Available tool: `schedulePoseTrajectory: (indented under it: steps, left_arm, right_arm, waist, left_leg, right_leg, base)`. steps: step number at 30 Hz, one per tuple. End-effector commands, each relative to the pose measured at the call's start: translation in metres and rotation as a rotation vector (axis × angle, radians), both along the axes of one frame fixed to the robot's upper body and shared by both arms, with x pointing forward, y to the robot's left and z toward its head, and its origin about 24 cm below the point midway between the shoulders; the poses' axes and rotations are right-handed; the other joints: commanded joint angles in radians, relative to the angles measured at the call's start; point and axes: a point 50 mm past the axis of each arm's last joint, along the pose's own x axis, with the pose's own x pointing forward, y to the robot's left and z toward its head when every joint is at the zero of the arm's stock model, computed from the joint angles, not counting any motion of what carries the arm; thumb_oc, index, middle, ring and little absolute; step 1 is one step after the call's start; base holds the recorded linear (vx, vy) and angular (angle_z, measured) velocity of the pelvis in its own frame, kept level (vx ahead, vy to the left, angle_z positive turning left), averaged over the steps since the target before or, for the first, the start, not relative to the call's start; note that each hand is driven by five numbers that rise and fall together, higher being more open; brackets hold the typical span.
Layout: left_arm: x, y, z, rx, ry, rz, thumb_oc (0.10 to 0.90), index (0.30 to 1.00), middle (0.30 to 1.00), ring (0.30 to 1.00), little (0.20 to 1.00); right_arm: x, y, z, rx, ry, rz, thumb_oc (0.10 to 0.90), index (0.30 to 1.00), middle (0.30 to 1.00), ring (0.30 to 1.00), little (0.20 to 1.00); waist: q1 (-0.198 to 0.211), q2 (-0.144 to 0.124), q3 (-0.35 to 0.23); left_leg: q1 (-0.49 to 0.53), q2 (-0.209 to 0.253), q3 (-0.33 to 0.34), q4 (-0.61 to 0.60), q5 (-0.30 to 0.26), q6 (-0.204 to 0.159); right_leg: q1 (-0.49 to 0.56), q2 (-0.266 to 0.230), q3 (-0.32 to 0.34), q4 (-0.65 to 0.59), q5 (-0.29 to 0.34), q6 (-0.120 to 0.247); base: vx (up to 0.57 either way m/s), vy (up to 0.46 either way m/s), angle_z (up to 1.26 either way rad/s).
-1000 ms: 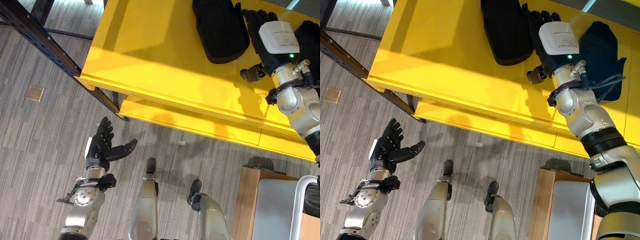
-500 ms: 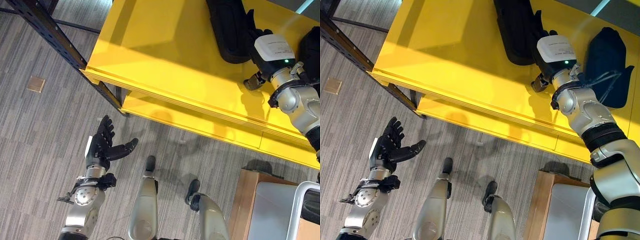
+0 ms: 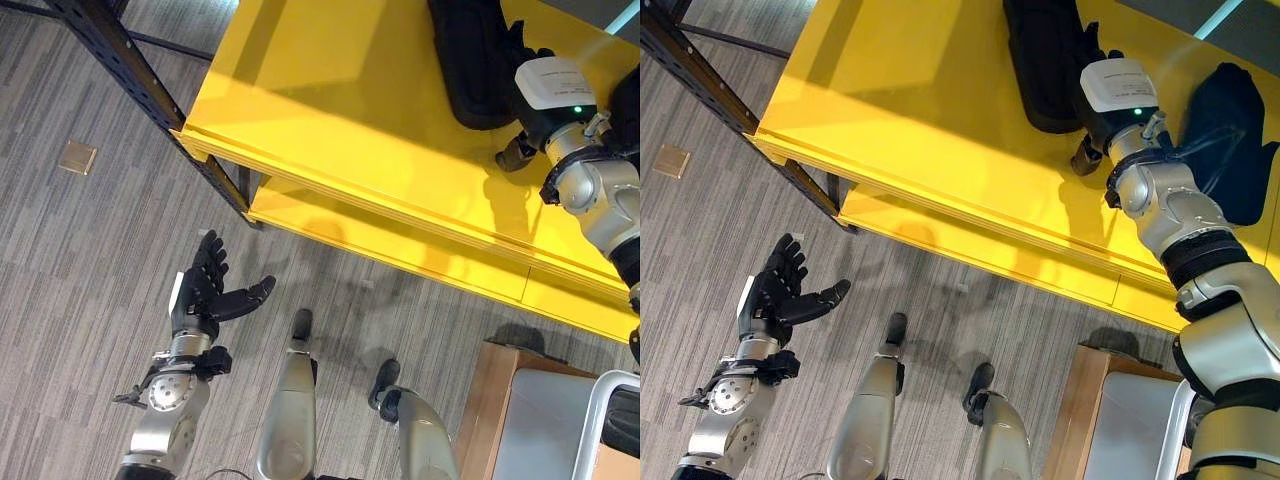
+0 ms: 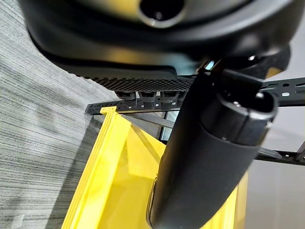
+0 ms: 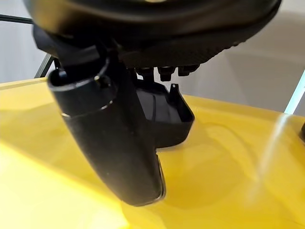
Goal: Move parts from the plastic box to the shelf.
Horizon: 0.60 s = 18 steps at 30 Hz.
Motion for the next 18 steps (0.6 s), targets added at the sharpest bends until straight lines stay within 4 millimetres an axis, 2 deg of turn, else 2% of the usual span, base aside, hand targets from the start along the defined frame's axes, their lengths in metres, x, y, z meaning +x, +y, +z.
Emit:
schedulePoseTrajectory:
  steps: [1, 6, 10, 12, 18]
  left_arm:
    - [-0.002, 0.004, 0.046, 0.070, -0.233, -0.031, 0.900, 1.000, 1.000, 1.000, 1.000]
    - [0.000, 0.003, 0.045, 0.066, -0.233, -0.029, 0.900, 1.000, 1.000, 1.000, 1.000]
    - [0.001, 0.001, 0.045, 0.053, -0.231, -0.035, 0.900, 1.000, 1.000, 1.000, 1.000]
    - [0.003, -0.001, 0.045, 0.047, -0.230, -0.042, 0.900, 1.000, 1.000, 1.000, 1.000]
    - [0.005, -0.003, 0.044, 0.051, -0.213, -0.084, 0.900, 1.000, 1.000, 1.000, 1.000]
  right_arm:
    - [-0.006, 0.000, 0.052, 0.052, -0.157, -0.005, 0.900, 1.000, 1.000, 1.000, 1.000]
    - [-0.001, 0.002, 0.039, 0.097, -0.100, 0.009, 0.900, 1.000, 1.000, 1.000, 1.000]
    - [0.006, 0.005, 0.018, 0.283, -0.018, 0.037, 0.900, 1.000, 1.000, 1.000, 1.000]
    - [0.010, 0.008, 0.010, 0.442, 0.024, 0.073, 0.900, 1.000, 1.000, 1.000, 1.000]
    - [0.012, 0.010, 0.006, 0.647, 0.134, 0.158, 0.900, 1.000, 1.000, 1.000, 1.000]
  waist:
    - [0.012, -0.008, -0.047]
    - [0.014, -0.007, -0.041]
    - [0.015, -0.006, -0.039]
    - [0.015, -0.003, -0.038]
    - [0.013, -0.005, -0.037]
  left_leg:
    - [-0.063, 0.090, -0.028, 0.075, -0.033, -0.052]
    - [-0.066, 0.088, -0.030, 0.077, -0.035, -0.050]
    - [-0.065, 0.086, -0.030, 0.078, -0.036, -0.049]
    - [-0.062, 0.087, -0.029, 0.075, -0.036, -0.048]
    - [-0.061, 0.088, -0.029, 0.076, -0.035, -0.048]
  right_leg:
    - [0.140, -0.051, 0.021, -0.118, 0.034, 0.043]
    - [0.139, -0.051, 0.020, -0.114, 0.033, 0.044]
    - [0.137, -0.051, 0.020, -0.111, 0.033, 0.042]
    - [0.136, -0.051, 0.021, -0.107, 0.032, 0.041]
    - [0.139, -0.051, 0.020, -0.109, 0.034, 0.041]
  base:
    - [0.00, 0.000, 0.00]
    - [0.00, 0.000, 0.00]
    - [0.00, 0.000, 0.00]
    - [0.00, 0.000, 0.00]
    - [0.00, 0.000, 0.00]
